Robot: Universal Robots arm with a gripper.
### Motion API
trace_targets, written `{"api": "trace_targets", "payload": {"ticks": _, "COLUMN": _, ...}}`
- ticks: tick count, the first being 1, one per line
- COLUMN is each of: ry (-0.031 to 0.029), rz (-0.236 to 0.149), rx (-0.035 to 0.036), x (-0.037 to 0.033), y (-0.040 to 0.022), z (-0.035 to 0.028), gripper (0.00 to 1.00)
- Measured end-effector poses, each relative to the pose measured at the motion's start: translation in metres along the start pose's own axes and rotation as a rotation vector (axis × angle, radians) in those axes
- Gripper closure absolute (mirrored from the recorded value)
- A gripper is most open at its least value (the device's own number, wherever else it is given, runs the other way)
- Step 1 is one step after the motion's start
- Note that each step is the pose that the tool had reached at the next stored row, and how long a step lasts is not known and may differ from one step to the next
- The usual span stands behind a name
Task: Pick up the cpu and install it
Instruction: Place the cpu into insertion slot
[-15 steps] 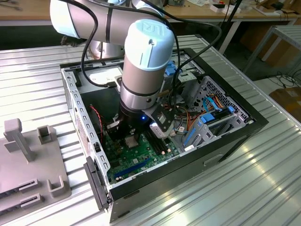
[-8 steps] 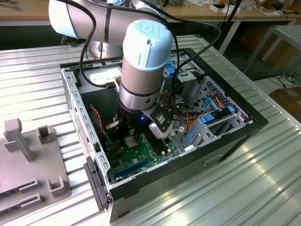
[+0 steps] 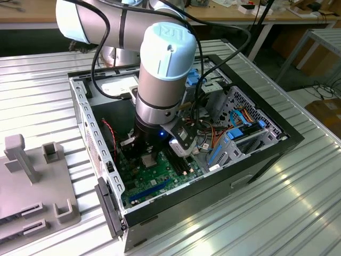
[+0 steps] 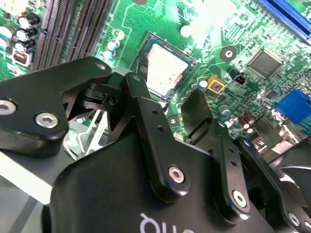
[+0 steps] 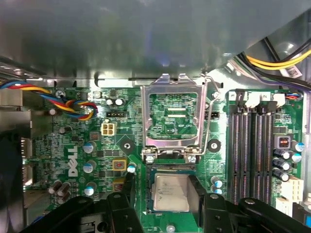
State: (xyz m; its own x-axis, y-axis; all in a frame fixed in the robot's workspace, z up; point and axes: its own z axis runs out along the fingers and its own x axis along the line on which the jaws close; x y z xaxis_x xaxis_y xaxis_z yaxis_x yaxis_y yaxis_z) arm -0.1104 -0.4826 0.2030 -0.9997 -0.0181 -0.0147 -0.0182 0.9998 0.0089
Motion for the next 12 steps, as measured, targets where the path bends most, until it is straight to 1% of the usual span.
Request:
{"api": "trace_targets", "payload": {"ticks": 6, "ry": 0.0, "rz": 0.0, "rx": -0.0002, "x": -0.0043, "y": 0.0, "z": 0.0001, "gripper": 0.46}}
{"api": "trace_targets", "payload": {"ticks": 12, "ry": 0.0001, "rz": 0.0, "rx": 0.0, "x": -0.0048, "y": -0.0001, "z": 0.0001, "gripper": 0.46}}
